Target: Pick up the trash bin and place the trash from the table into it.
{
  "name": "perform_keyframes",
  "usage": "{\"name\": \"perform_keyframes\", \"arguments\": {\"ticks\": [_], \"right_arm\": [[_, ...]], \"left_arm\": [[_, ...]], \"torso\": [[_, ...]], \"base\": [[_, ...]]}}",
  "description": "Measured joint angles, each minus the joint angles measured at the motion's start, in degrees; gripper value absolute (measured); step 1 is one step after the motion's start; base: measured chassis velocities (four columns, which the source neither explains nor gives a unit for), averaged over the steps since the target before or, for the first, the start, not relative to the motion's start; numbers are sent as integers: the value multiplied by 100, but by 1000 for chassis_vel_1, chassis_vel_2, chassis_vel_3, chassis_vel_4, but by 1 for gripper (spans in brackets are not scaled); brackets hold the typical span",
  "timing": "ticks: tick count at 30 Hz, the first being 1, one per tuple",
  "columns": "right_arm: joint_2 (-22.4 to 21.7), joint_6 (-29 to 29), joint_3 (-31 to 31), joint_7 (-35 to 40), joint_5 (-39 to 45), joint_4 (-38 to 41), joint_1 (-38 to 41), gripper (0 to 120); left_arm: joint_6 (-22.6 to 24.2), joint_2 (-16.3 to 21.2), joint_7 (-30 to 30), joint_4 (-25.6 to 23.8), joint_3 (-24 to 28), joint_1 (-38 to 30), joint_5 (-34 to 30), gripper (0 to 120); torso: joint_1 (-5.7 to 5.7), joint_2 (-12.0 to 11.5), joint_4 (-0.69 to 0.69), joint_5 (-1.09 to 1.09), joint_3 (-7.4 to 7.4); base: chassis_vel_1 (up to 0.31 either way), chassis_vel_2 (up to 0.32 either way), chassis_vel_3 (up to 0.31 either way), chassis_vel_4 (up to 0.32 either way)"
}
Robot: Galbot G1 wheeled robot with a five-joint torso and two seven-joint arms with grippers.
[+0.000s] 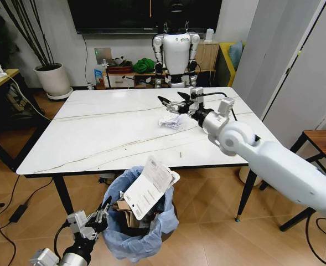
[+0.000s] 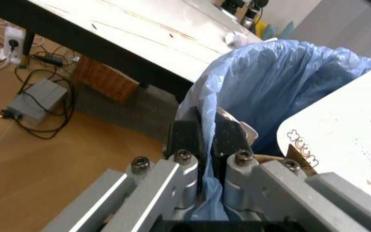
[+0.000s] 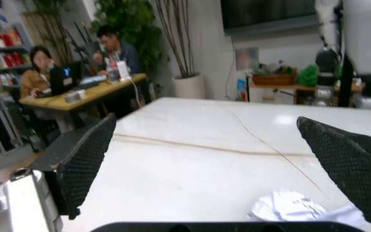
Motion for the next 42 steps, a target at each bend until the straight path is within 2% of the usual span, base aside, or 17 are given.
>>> {"name": "perform_keyframes", "arguments": {"ticks": [10,16,20,26,42], "right_arm": [[764,-80,-371,-209,-364,-1283,264,100],[1559,-40,-419,-458,-705,-2441,339,100],[1852,25,-419,-611,-966,-3102,407,100],[2033,78,-313,-511,-1125,-3589,464,100],[2077,-33,-158,103,-1174,-4130,512,100]], "left_arm": [[-12,-91,0,-56,-118,87,3,0],[-20,-142,1,-94,-175,125,4,0],[-25,-167,1,-111,-211,145,4,0],[-31,-181,7,-107,-218,143,4,0],[-32,-153,7,-20,-174,59,-9,0]], "torso": [[0,0,0,-1,-1],[0,0,1,0,-1],[0,0,1,-1,-1],[-1,0,-1,0,-1],[-1,0,0,0,-1]], "base": [[0,0,0,0],[0,0,0,0],[0,0,0,0],[0,0,0,0],[0,0,0,0]]}}
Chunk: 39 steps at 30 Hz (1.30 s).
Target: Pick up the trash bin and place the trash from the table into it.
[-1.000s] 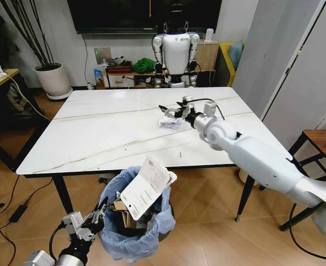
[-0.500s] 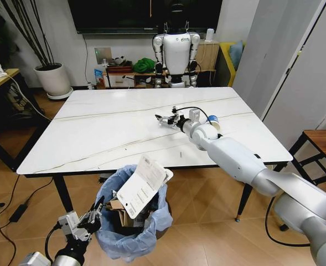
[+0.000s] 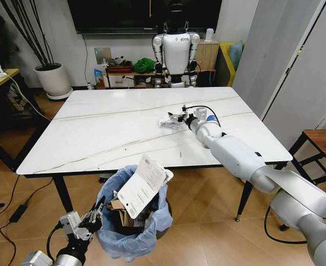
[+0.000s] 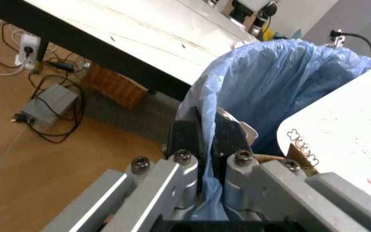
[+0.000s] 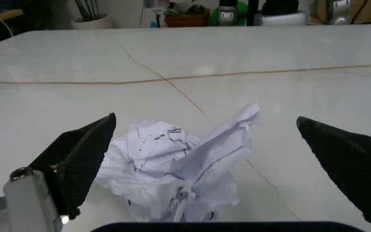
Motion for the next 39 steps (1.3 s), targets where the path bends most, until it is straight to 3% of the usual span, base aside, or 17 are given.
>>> {"name": "perform_keyframes", "arguments": {"ticks": [16,20,27,29,39], "right_arm": [[104,-312,-25,-137,614,-89,-115,100],[118,-307,-42,-233,637,-101,-142,90],[125,-277,-65,-318,625,-140,-162,59],[124,-275,-65,-326,624,-142,-162,56],[65,-260,-93,-422,612,-77,-173,18]], "left_arm": [[-2,41,-4,-5,-30,8,-41,0],[-6,34,-4,-5,-26,7,-41,0],[-17,29,-4,2,-19,4,-37,0],[-19,28,-3,7,-17,4,-36,0],[-20,39,-5,38,8,-36,-39,0]], "torso": [[0,0,0,0,0],[0,0,0,0,0],[0,1,0,1,0],[0,1,0,1,0],[0,1,0,0,0]], "base": [[0,0,0,0],[0,0,0,0],[0,0,0,0],[0,0,0,0],[0,0,0,0]]}}
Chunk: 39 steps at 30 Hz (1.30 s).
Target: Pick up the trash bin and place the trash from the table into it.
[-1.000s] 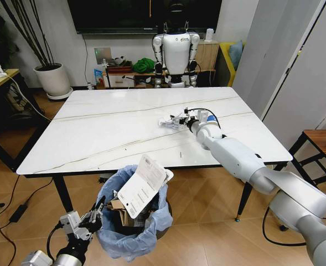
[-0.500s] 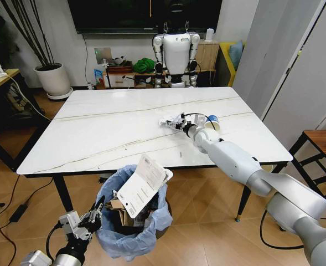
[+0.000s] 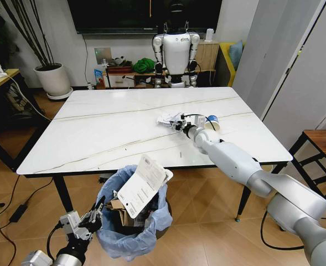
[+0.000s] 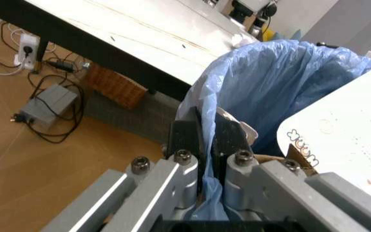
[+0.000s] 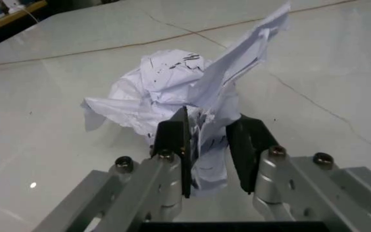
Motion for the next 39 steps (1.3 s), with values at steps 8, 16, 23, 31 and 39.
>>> {"name": "perform_keyframes", "arguments": {"ticks": [8,16,23,31,39], "right_arm": [[-69,3,-10,10,20,221,-73,0],[-742,166,128,73,252,1372,31,0],[-1667,222,267,246,671,2926,209,0],[-2589,301,441,497,1328,5148,365,0],[-3220,491,457,751,1722,7226,282,0]], "left_arm": [[1,27,-5,13,13,-25,-28,0],[3,94,-12,25,50,-5,-36,0],[3,147,-19,115,104,-32,-28,0],[2,162,-61,165,268,-37,48,0],[42,259,-157,84,301,-88,8,0]], "torso": [[0,0,0,1,0],[0,0,2,1,0],[0,0,-4,1,0],[0,0,0,1,-1],[0,0,-1,2,-1]], "base": [[0,0,0,0],[0,0,0,0],[0,0,0,0],[0,0,0,0],[0,0,0,0]]}}
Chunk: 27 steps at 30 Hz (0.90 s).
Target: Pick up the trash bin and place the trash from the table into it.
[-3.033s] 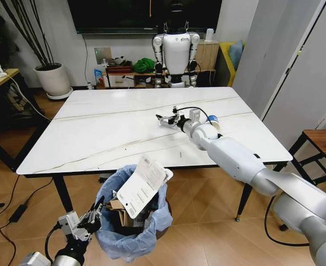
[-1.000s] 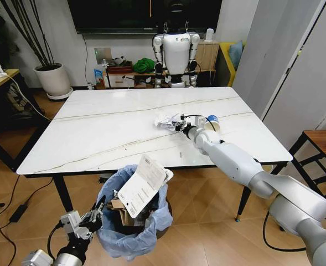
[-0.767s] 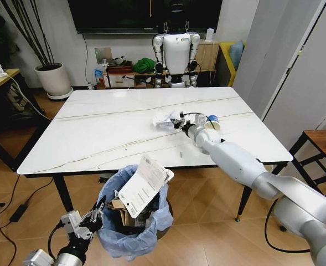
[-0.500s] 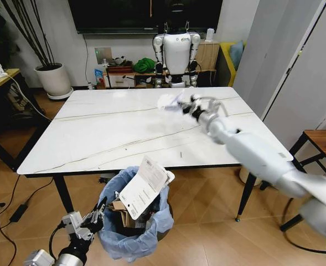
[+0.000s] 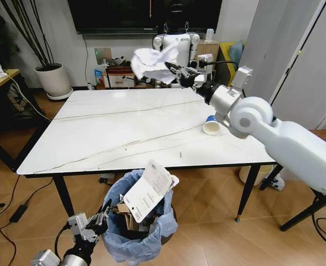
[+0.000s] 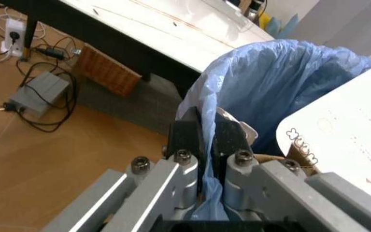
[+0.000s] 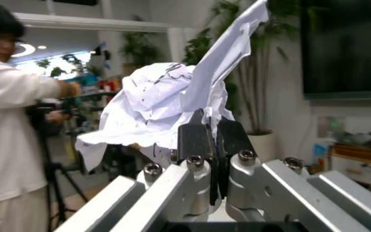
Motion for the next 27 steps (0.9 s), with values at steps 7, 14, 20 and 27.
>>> {"name": "perform_keyframes", "arguments": {"ticks": [7,14,20,27], "right_arm": [[-302,152,-311,109,38,1189,-200,0],[-743,160,-552,0,-376,1821,-818,0],[-1029,52,-587,-92,-803,2033,-1438,0],[-1053,-247,-719,19,-1299,2066,-1744,0]], "left_arm": [[20,-19,-35,-17,32,-49,-1,0],[56,-28,-102,-17,64,-80,17,0],[78,-55,-125,-17,66,-71,51,0],[83,-200,-126,-38,50,-44,122,0]], "torso": [[0,0,2,-1,0],[0,-1,1,0,0],[0,-1,0,0,0],[0,-1,1,0,1]], "base": [[0,0,0,0],[0,0,0,0],[0,0,0,0],[0,0,0,0]]}}
